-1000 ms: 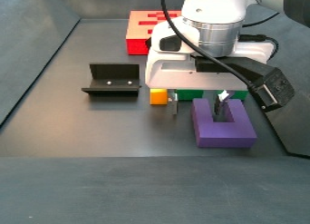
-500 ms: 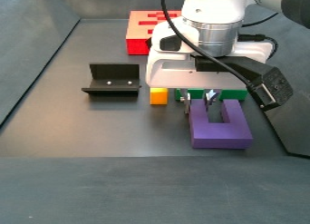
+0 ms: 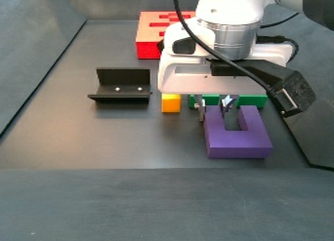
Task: Pick up the purple object. Move up. Place the purple object on the fixture. Regrasp the purple object. Move to above the board. Insert the purple object.
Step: Pick up the purple object, then move up.
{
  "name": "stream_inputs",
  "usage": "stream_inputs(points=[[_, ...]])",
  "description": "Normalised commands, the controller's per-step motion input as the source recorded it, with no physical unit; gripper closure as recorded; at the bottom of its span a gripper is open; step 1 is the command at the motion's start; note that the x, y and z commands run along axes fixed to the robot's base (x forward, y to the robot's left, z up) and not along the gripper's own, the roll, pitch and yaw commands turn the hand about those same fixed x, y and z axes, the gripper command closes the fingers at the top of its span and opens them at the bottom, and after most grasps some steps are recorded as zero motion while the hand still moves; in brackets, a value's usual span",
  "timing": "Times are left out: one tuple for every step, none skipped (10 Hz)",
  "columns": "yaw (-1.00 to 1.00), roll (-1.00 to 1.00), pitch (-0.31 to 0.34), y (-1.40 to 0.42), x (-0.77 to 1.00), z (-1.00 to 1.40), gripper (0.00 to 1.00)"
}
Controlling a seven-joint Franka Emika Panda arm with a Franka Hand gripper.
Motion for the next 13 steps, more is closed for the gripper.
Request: stream_inputs(points=[[0.0, 0.0, 0.0, 0.0, 0.0, 0.0, 1.0], [0.0, 0.0, 0.0, 0.0, 0.0, 0.0, 1.0], [0.0, 0.0, 0.0, 0.0, 0.0, 0.0, 1.0], [0.0, 0.0, 0.0, 0.0, 0.0, 0.0, 1.0], [0.0, 0.0, 0.0, 0.0, 0.0, 0.0, 1.0], [0.0, 0.0, 0.0, 0.0, 0.0, 0.0, 1.0], [0.0, 0.0, 0.0, 0.0, 0.0, 0.0, 1.0], [0.0, 0.0, 0.0, 0.0, 0.0, 0.0, 1.0], [0.0, 0.0, 0.0, 0.0, 0.0, 0.0, 1.0], [0.0, 0.0, 0.0, 0.0, 0.0, 0.83, 1.0], [-0.05, -0.01, 0.034, -0.09, 0.02, 0.73, 1.0], [-0.05, 0.0, 0.066, -0.08, 0.01, 0.58, 1.0], [-0.03, 0.03, 0.046, -0.03, 0.03, 0.22, 1.0]])
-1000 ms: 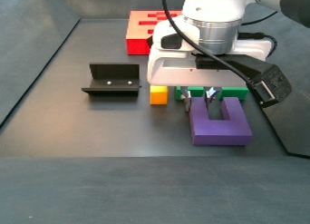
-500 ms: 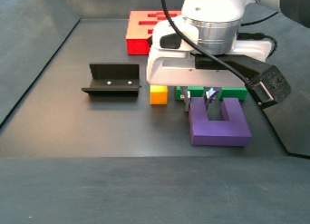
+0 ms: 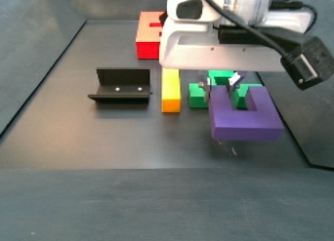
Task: Pick up the purple object. Move up. Place the purple object on the fixture. Regrasp the purple object. Move to above the board. Insert the purple object.
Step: Place the purple object on the fixture.
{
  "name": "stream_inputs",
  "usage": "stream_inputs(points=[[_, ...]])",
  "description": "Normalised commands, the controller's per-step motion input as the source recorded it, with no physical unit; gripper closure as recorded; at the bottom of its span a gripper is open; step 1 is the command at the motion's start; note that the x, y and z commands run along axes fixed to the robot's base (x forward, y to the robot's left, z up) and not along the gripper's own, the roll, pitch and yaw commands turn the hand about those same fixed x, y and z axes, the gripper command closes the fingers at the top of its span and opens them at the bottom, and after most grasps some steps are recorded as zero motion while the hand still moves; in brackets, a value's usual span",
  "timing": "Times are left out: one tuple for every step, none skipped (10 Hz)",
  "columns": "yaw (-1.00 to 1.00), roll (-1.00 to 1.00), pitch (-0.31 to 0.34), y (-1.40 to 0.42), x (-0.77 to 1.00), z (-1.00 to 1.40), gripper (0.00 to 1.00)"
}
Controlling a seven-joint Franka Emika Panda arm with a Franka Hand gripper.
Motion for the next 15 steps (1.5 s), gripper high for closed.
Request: stream_inputs(points=[[-0.01, 0.0, 0.0, 0.0, -0.02, 0.0, 1.0], [-0.07, -0.09, 0.117, 0.0, 0.45, 0.28, 1.0], [-0.2, -0.51, 0.131, -0.14, 0.92, 0.72, 1.0], [-0.26, -0.69, 0.066, -0.06, 0.88, 0.78, 1.0], [-0.21, -0.58, 0.046, -0.12, 0.93, 0.67, 1.0], [-0.15, -0.46, 0.037, -0.17, 0.99, 0.5, 1.0], [-0.15, -0.44, 0.0, -0.17, 0.98, 0.46, 1.0], [-0.13, -0.37, 0.0, -0.21, 0.99, 0.38, 1.0], [-0.11, -0.34, 0.0, -0.22, 1.0, 0.35, 1.0], [-0.09, -0.3, 0.0, -0.25, 1.0, 0.33, 1.0], [-0.08, -0.29, 0.0, -0.25, 1.0, 0.29, 1.0], [-0.08, -0.3, 0.0, -0.25, 1.0, 0.27, 1.0], [-0.09, -0.31, 0.0, -0.24, 1.0, 0.06, 1.0], [-0.13, -0.36, 0.0, -0.22, 0.98, 0.0, 1.0], [-0.25, -0.5, -0.117, -0.13, 0.81, -0.07, 1.0]])
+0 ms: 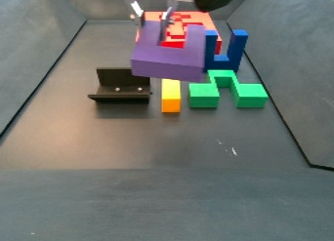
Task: Pick up the purple object. Move up. Place the purple object on the fixture. Regrasp the purple object. Move to above the board. Insert the purple object.
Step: Place the purple object on the fixture.
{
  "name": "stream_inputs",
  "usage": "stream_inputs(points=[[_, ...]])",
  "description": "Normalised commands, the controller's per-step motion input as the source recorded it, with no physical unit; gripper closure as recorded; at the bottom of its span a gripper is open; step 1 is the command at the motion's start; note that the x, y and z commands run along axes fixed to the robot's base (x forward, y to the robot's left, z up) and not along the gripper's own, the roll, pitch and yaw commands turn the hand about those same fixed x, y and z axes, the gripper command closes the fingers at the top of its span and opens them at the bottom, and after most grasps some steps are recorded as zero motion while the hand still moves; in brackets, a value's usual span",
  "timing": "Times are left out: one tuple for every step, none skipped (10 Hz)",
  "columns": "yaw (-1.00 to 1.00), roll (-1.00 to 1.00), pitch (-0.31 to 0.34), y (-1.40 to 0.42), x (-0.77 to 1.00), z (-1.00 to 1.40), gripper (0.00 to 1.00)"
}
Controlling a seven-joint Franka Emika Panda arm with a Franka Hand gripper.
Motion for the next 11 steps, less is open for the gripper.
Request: stream_inputs(points=[[-0.25, -0.57, -0.36, -0.02, 0.76, -0.12, 1.0], [-0.23, -0.67, -0.329, 0.0, 0.82, -0.12, 1.0], [-0.17, -0.7, -0.149, 0.0, 0.97, -0.16, 1.0], [-0.05, -0.69, 0.0, -0.01, 1.0, -0.34, 1.0], [0.0, -0.58, 0.1, -0.13, 1.0, -0.42, 1.0], [0.11, -0.55, 0.326, -0.25, 0.86, -0.34, 1.0], [0.14, -0.52, 0.5, -0.26, 0.77, -0.29, 1.0], [0.09, -0.61, 0.46, -0.37, 0.77, -0.21, 1.0], [0.0, -0.67, 0.429, -0.4, 0.81, -0.06, 1.0], [0.0, -0.64, 0.391, -0.36, 0.84, 0.0, 1.0], [0.03, -0.65, 0.363, -0.34, 0.85, 0.0, 1.0]])
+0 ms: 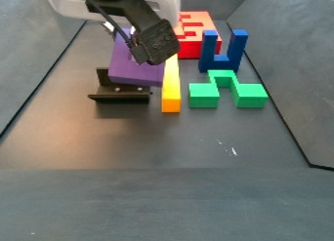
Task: Pick up the purple object. Move up. Place the purple object on the fixture. Regrasp the purple object. Move to above the board. Insert the purple object.
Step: Place the purple object on the fixture.
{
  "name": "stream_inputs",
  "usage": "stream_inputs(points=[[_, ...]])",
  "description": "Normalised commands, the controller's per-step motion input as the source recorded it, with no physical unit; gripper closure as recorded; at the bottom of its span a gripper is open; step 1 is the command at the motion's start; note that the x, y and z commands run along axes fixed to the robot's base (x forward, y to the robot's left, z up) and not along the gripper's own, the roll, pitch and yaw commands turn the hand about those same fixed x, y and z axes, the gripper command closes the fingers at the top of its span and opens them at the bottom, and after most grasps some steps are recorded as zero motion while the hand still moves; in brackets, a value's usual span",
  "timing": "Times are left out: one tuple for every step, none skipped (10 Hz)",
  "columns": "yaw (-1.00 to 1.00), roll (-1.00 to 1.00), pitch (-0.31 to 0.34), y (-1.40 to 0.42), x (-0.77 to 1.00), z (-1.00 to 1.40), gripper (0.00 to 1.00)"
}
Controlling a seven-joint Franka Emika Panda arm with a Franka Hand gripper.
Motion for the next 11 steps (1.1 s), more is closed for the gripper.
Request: stream_inputs(points=[[0.0, -0.62, 0.311, -0.22, 0.91, 0.0, 1.0], [0.0, -0.55, 0.151, -0.13, 0.98, 0.0, 1.0], [0.05, -0.33, 0.0, -0.16, 0.97, -0.03, 1.0], [0.07, -0.36, -0.003, -0.03, 0.91, -0.08, 1.0], [0.1, -0.35, 0.0, 0.05, 0.88, 0.0, 1.0], [0.09, -0.23, 0.051, 0.36, 0.8, -0.12, 1.0], [0.17, -0.17, 0.057, 0.35, 0.73, -0.19, 1.0], [0.2, -0.15, 0.066, 0.34, 0.69, -0.17, 1.0], [0.09, -0.17, 0.011, 0.01, 0.43, -0.15, 1.0], [0.03, -0.13, 0.06, -0.09, 0.51, -0.19, 1.0], [0.0, -0.09, 0.063, -0.06, 0.47, -0.17, 1.0]])
